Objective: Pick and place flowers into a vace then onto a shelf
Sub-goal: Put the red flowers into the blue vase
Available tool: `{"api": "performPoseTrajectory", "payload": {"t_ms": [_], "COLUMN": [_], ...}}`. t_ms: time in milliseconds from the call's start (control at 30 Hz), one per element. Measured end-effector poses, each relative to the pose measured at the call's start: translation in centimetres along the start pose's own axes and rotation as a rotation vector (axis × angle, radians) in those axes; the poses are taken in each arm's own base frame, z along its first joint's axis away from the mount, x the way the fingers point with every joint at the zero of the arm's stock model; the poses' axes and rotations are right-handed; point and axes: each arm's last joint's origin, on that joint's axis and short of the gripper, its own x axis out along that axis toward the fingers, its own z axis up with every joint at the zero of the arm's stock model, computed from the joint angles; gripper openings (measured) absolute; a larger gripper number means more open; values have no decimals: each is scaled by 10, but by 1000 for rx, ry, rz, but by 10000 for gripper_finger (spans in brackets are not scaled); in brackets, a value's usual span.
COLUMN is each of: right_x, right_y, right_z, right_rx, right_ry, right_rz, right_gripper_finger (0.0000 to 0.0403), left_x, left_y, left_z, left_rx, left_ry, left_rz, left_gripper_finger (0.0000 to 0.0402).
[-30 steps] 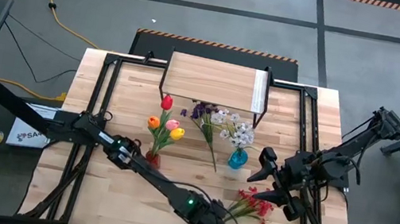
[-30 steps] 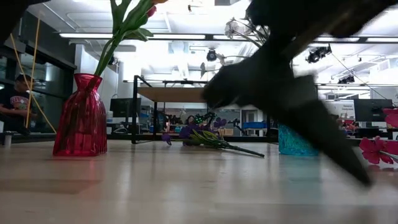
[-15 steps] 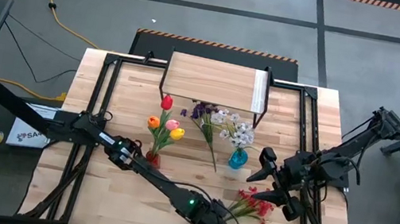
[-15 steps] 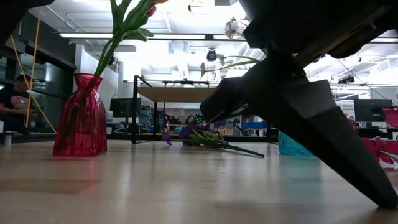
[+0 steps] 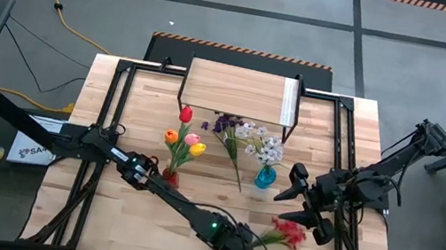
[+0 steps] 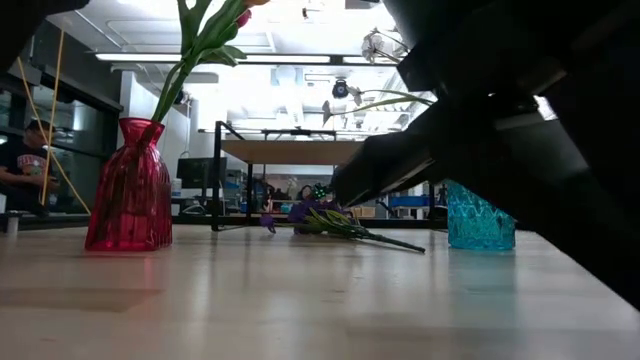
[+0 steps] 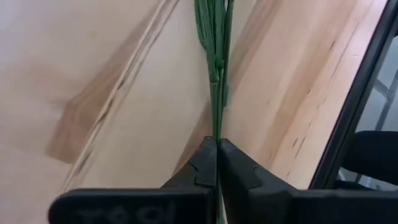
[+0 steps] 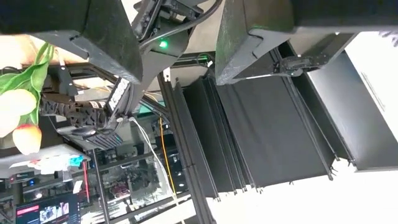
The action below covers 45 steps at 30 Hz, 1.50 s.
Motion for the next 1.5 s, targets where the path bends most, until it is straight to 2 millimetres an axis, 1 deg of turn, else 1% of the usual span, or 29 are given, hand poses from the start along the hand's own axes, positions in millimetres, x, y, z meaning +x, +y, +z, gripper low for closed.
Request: {"api": "performPoseTrajectory", "payload": {"t_ms": [167,233,300,333,433,733,867,1133,1233,1333,1500], "right_x": [0,0,0,0,0,0,0,0,0,-1,-10], "right_y": [0,0,0,0,0,0,1,3,3,5,6], "right_z": [0,0,0,0,0,1,2,3,4,8,24], "right_rx": [0,1,0,1,1,5,12,40,43,50,54], "right_ry": [0,0,0,0,0,-5,-23,-24,-29,-58,-155], "right_rz": [0,0,0,0,0,2,17,60,80,108,139], "right_gripper_finger": [193,193,193,193,193,193,193,193,193,193,193], "left_x": [1,1,-1,-2,-2,-18,-25,-26,-34,-49,-68], "left_y": [-1,-2,-3,-4,-7,-21,-22,-23,-26,-31,-38], "left_z": [0,0,0,1,1,-5,-5,-3,-1,1,-1], "left_rx": [-24,-42,-40,-34,-32,-23,-24,-35,-33,-21,-11], "left_ry": [-11,-33,-50,-56,-85,-235,-273,-304,-339,-385,-443], "left_rz": [-11,3,3,-5,-23,15,34,33,32,23,32], "left_gripper_finger": [52,43,22,19,20,20,20,20,20,20,20]}}
